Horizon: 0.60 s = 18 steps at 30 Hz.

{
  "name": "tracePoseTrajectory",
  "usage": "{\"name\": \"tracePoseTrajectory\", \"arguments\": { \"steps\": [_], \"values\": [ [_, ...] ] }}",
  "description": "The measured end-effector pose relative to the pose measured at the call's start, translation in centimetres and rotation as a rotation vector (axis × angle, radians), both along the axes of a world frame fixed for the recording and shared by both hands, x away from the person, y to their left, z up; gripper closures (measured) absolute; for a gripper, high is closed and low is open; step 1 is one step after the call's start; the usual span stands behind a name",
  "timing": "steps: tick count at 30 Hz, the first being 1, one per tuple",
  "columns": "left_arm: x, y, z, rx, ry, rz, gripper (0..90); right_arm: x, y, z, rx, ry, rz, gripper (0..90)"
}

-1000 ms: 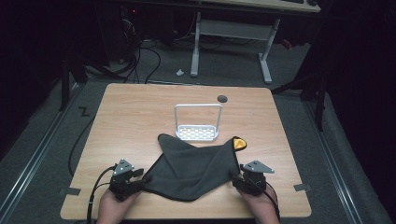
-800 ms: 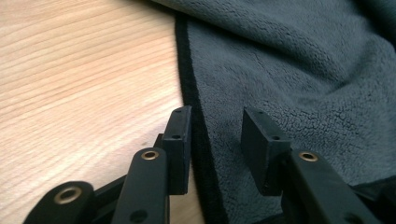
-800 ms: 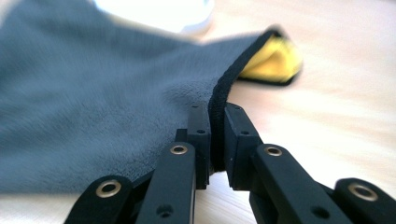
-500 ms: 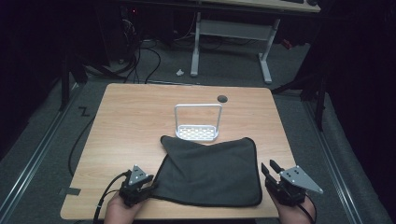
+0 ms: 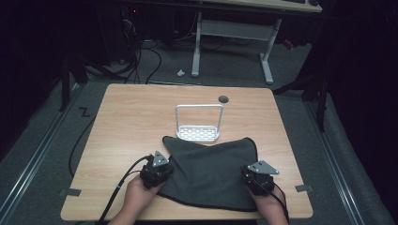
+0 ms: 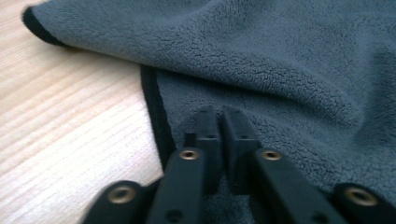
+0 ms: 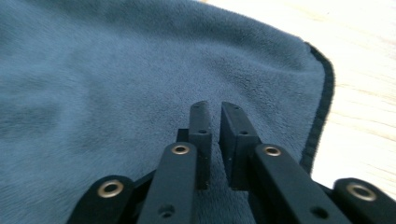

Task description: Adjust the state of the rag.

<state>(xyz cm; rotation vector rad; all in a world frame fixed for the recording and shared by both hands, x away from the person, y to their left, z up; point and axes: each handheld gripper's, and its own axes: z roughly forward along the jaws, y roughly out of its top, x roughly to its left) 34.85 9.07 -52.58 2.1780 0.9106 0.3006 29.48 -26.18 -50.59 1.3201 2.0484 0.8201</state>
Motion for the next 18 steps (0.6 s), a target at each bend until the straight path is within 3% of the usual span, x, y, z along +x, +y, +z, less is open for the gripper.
{"name": "tracePoseTrajectory", "arguments": {
  "steps": [4,9,13,15,18],
  "values": [
    [-1.8,1.5,0.1,0.014,0.0,-0.001,90.0,0.8,0.0,-0.7,-0.007,0.022,0.0,85.8],
    [-5.2,4.5,0.0,-0.034,0.042,0.024,90.0,0.9,-0.1,-1.3,-0.005,0.033,-0.003,85.7],
    [-7.2,5.6,0.2,-0.028,0.067,0.022,89.9,0.7,0.0,-1.8,-0.009,0.056,0.009,85.8],
    [-7.3,5.6,0.4,-0.02,0.064,0.019,89.8,0.4,0.0,-1.9,-0.005,0.063,0.017,87.2],
    [-5.9,5.1,1.2,-0.053,0.038,0.033,85.1,-0.7,-0.1,-1.8,-0.008,0.074,0.037,89.3]
  ]
}}
